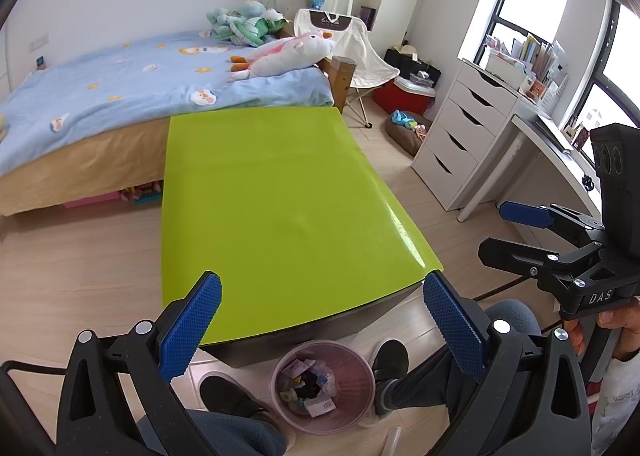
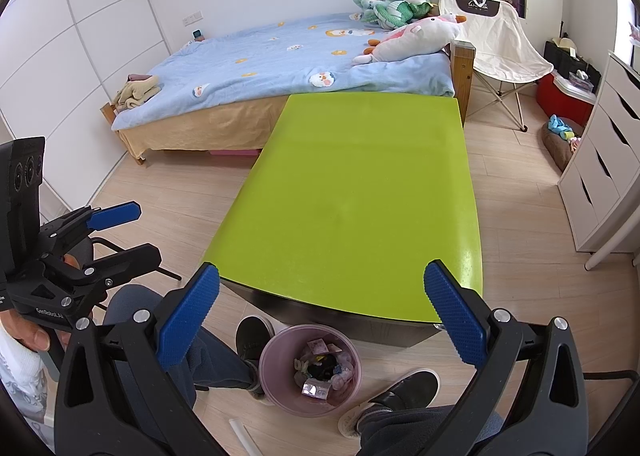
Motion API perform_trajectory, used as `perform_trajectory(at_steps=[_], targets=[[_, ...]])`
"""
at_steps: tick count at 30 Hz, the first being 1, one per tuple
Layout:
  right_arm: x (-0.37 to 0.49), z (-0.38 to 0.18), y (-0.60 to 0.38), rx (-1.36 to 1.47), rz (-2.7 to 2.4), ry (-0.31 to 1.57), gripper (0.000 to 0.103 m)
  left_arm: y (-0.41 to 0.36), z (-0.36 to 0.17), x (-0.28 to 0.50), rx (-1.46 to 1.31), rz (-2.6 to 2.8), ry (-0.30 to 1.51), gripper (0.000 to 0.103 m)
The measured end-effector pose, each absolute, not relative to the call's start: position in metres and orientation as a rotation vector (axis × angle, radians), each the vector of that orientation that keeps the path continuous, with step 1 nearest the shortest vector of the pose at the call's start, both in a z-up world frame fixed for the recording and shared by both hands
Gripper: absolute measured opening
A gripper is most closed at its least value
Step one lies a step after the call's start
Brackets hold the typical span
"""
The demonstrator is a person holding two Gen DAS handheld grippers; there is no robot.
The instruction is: Collect trash
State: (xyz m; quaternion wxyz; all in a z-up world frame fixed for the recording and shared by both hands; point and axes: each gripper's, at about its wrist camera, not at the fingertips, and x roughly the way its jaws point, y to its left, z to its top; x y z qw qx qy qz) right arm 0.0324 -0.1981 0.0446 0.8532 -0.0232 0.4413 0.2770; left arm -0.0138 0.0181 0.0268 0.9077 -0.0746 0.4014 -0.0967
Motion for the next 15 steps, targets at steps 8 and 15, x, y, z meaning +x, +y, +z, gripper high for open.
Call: perform_trajectory(at_steps=[8,15], targets=[[0.0325,0.0446,-0.1981,-0.048,0.582,0.928,0.1,0.0183,0.0271,-0.0136,-0.154,-0.201,0.828,0.097],[0.0324,0.046,-0.1988,-0.048,0.582,0.927,0.1,0.0226,0.0244,-0.0141,-0.159,-0.199,0.823,0.097]])
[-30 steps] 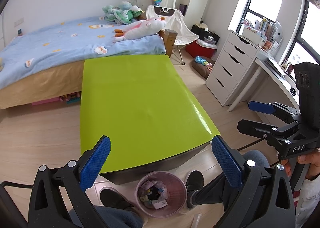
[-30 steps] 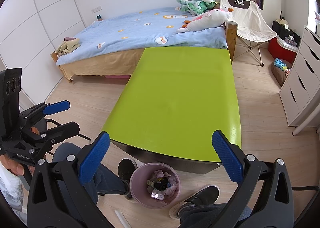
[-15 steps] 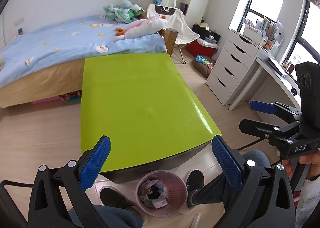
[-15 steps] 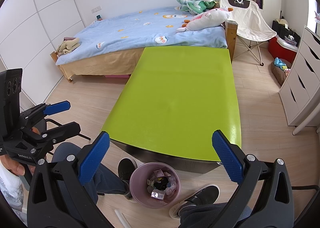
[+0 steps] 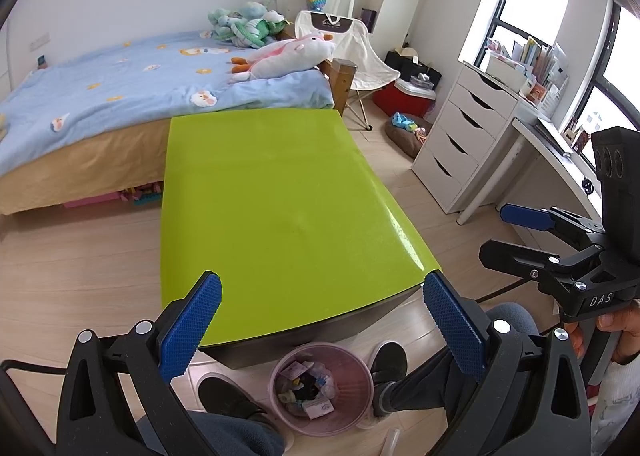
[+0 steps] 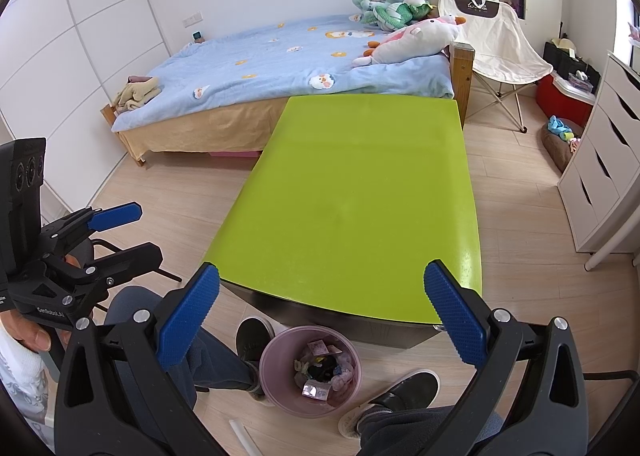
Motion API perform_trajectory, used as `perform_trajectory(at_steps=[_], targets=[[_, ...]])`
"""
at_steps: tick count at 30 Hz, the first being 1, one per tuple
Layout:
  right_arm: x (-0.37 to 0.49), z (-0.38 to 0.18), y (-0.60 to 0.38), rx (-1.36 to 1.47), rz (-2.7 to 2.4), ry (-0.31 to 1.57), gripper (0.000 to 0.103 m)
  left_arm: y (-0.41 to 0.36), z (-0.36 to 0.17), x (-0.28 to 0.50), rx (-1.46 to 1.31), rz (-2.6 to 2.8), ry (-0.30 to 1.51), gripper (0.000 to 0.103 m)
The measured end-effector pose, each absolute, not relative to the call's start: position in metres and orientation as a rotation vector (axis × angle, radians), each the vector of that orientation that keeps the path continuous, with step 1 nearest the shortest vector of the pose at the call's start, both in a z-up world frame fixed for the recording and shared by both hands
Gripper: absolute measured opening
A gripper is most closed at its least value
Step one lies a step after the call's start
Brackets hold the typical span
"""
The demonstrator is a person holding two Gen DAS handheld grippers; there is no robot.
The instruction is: Collect trash
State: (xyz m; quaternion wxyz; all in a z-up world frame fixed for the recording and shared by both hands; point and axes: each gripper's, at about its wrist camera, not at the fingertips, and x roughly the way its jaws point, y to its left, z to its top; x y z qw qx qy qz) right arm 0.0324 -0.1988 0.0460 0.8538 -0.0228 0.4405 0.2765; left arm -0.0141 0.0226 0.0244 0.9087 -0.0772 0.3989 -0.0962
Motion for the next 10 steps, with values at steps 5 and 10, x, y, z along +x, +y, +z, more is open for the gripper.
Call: perform_trajectory(at_steps=[5,10], targets=[[0.0325,0.0459,-0.1989,-0.047,0.581,0.927,0.1,0.0197,0.0276,-0.014,-0.145,-0.198,0.822,0.097],[0.0333,0.0475,-0.2008,-0.047,0.58,0.928,0.1,0.0167,0.0286,-0.0141,-0.129,-0.179,0.825,0.097]])
